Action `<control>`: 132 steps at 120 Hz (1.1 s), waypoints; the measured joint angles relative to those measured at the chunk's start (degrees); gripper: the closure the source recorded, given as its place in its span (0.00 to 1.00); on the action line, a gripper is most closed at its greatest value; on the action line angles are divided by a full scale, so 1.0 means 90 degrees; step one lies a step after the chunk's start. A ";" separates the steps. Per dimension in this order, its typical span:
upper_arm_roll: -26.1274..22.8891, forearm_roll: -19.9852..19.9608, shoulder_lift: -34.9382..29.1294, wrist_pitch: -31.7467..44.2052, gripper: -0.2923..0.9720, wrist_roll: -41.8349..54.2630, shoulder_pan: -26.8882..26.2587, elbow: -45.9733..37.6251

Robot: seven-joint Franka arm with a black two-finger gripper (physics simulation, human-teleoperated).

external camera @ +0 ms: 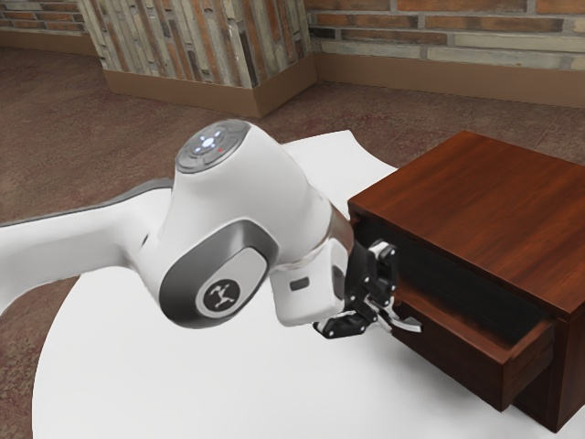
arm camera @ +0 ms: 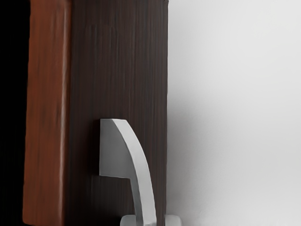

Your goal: Pull the drawer handle with one arm to open the drawer

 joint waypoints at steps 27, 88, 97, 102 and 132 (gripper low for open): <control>0.0012 0.0012 -0.0724 0.0223 0.83 -0.0029 -0.0097 -0.0786; 0.0015 0.0034 -0.1814 0.0397 0.83 -0.0118 -0.0073 -0.1889; 0.0013 0.0025 -0.1895 0.0401 0.83 -0.0131 -0.0088 -0.1948; 0.0013 0.0020 -0.1935 0.0402 0.83 -0.0141 -0.0103 -0.1976; 0.0014 0.0015 -0.2092 0.0408 0.83 -0.0194 -0.0125 -0.2069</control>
